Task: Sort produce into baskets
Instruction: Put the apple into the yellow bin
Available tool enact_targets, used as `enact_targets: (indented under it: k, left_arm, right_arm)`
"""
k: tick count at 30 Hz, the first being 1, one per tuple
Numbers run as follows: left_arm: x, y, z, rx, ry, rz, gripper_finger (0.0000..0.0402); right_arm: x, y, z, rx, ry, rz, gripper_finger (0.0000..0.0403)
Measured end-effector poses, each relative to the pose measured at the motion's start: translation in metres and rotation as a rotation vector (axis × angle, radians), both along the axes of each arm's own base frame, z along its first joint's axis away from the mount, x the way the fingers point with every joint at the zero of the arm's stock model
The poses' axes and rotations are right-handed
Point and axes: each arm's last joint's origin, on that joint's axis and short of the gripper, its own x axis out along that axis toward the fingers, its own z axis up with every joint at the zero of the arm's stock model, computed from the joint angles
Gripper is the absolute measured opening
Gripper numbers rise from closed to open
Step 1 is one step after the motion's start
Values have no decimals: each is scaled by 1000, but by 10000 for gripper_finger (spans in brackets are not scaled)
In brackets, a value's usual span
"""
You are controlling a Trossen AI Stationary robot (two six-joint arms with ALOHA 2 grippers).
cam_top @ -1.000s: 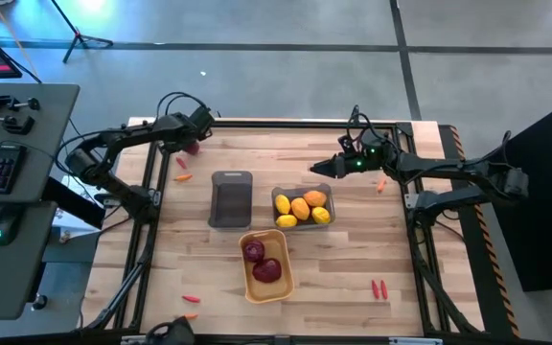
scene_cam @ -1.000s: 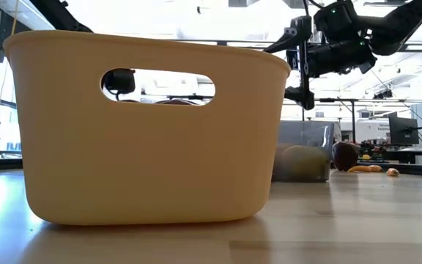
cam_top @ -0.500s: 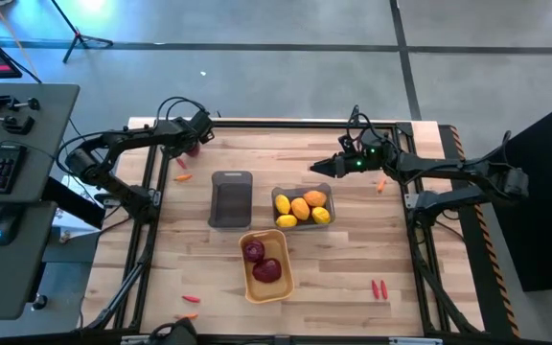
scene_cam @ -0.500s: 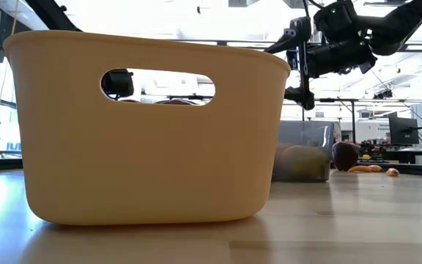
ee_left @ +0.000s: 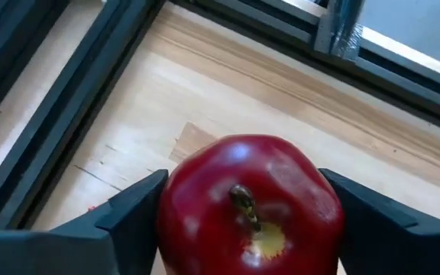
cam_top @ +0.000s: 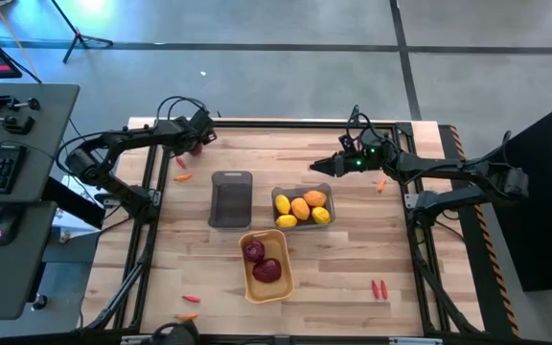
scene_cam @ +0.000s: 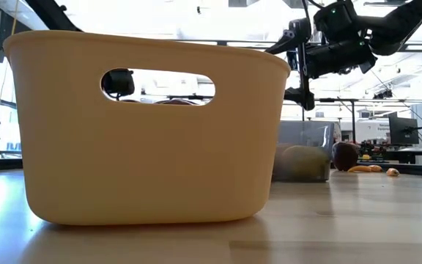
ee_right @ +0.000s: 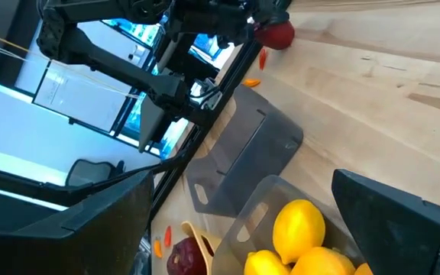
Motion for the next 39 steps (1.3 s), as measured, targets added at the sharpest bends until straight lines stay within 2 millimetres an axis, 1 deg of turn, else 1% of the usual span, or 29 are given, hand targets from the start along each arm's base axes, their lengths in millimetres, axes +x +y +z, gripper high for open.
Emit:
enact_targets:
  k: [2, 4, 6, 9, 11, 13, 14, 16, 19, 25, 29, 33, 36, 39]
  left_arm:
    - [0, 0, 2, -16, -22, -29, 266]
    - [1, -3, 9, -31, -64, -72, 265]
    - [3, -6, 24, 16, -109, -134, 265]
    - [7, -17, 57, 152, -192, -223, 265]
    - [14, -31, 80, 259, -267, -332, 265]
    - [21, -50, 100, 337, -357, -471, 273]
    - [25, -61, 108, 356, -397, -542, 277]
    - [33, -84, 117, 354, -455, -679, 280]
    - [48, -122, 118, 288, -523, -865, 281]
    - [87, -195, 110, 197, -647, -1264, 284]
    - [108, -235, 101, 198, -724, -1474, 285]
    - [123, -260, 82, 166, -727, -1544, 285]
    - [132, -270, 67, 114, -730, -1511, 286]
    - [140, -278, 56, 78, -761, -1479, 287]
  right_arm:
    - [0, 0, 0, 9, -1, -2, 390]
    - [0, 0, 1, 64, -8, -9, 390]
    - [0, 1, 4, 109, -32, 1, 390]
    - [0, 3, 12, 101, -101, 67, 390]
    - [-1, 4, 18, 83, -143, 94, 390]
    - [-3, 6, 22, 73, -162, 101, 390]
    - [-4, 7, 24, 68, -171, 98, 390]
    - [-5, 9, 28, 73, -185, 95, 390]
    - [-5, 14, 31, 100, -196, 102, 390]
    - [0, 29, 31, 163, -195, 97, 390]
    - [4, 41, 31, 180, -194, 80, 390]
    - [8, 54, 32, 175, -202, 92, 390]
    - [10, 66, 34, 167, -215, 119, 390]
    - [12, 79, 35, 135, -225, 171, 390]
